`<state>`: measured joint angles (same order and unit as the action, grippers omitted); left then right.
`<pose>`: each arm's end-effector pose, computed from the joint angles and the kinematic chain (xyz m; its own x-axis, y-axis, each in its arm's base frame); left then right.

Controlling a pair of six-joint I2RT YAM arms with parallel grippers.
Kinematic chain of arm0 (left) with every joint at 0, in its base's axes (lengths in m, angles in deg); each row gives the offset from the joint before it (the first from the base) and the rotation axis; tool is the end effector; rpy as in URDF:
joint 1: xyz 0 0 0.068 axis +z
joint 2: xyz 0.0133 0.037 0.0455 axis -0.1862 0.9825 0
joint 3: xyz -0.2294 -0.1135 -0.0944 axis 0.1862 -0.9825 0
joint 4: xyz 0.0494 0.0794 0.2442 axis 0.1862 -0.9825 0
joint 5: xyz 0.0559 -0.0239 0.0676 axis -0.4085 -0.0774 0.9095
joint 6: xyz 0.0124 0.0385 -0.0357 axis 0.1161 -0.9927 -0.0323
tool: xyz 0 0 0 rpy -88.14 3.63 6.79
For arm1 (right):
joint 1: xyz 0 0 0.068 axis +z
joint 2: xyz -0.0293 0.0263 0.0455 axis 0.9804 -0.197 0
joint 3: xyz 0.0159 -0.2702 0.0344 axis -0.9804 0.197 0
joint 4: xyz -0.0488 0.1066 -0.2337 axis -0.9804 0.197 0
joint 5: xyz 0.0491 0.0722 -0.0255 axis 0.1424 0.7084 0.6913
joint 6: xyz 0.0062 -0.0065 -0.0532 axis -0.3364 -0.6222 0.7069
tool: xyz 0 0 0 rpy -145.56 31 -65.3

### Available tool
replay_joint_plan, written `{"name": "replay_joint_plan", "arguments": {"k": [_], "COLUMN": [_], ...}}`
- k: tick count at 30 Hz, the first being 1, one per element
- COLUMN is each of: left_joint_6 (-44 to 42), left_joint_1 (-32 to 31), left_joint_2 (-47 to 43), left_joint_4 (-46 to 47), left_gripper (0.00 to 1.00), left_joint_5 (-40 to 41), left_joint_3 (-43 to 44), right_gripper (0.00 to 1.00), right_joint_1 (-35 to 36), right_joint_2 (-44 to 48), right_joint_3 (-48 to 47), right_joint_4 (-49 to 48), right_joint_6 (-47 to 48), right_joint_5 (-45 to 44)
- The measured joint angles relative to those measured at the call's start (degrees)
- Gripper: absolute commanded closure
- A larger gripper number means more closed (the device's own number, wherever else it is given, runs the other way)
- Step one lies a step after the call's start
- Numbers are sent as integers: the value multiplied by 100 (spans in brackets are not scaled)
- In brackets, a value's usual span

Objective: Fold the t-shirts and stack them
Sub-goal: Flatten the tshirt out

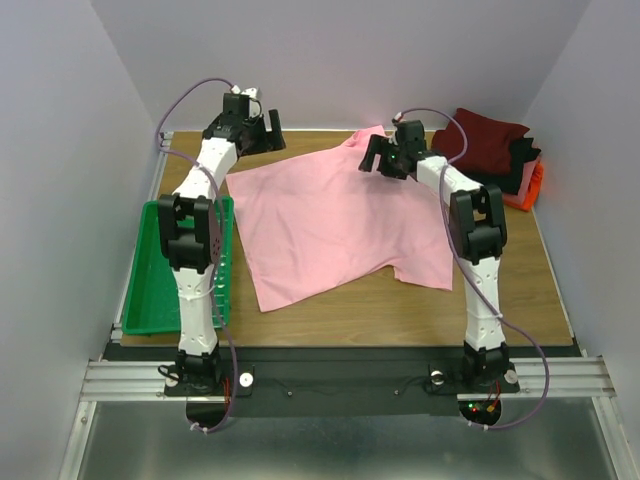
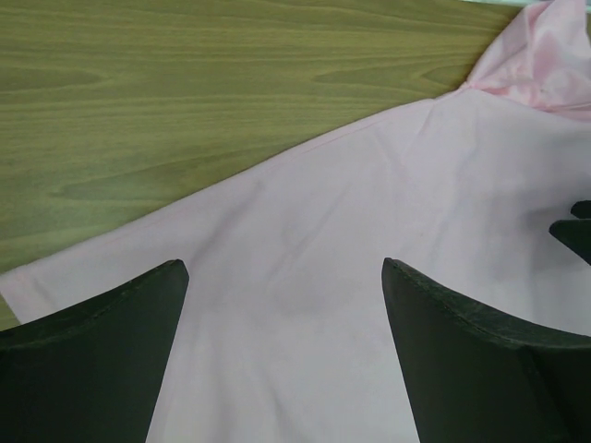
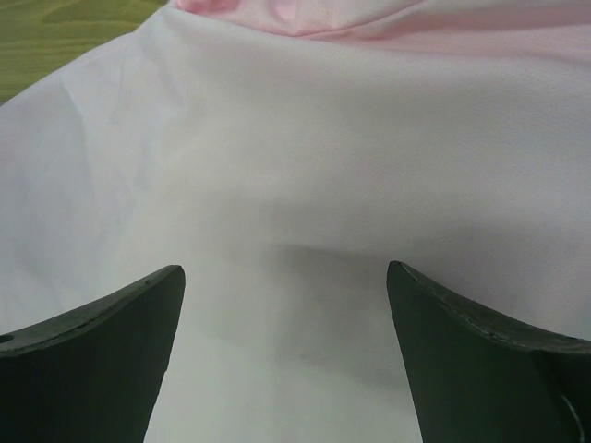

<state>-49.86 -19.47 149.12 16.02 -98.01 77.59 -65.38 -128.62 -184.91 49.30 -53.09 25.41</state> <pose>0.5208 -0.0878 0.2824 -0.5660 -0.1185 -0.8158 0.2185 0.9326 -0.2871 0.5252 0.1323 0.1770 -0.7206 0.2052 -0.6623 -0.1380 0.8936 0.4270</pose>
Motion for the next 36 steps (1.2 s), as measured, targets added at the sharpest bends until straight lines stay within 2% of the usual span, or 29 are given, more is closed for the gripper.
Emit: {"name": "replay_joint_plan", "arguments": {"k": [7,14,24,36], "left_joint_6": [4,46,46,68], "left_joint_1": [-339,-616,-538,-468], "left_joint_2": [-811,-789,-345,476], "left_joint_4": [-4,-181,-63,157], "left_gripper": [1,1,1,1], "left_joint_5": [-120,-225,-227,-214], "left_joint_3": [-1290,-2203,-2122,-960], "right_gripper": [4,4,4,4], "right_joint_1": [22,92,151,151], "right_joint_2": [883,1399,1250,763], "right_joint_3": [468,1064,1600,1303], "right_joint_4": [66,-76,68,-133], "right_joint_6": [50,127,173,146], "right_joint_5": [-11,-50,-254,-535]}}
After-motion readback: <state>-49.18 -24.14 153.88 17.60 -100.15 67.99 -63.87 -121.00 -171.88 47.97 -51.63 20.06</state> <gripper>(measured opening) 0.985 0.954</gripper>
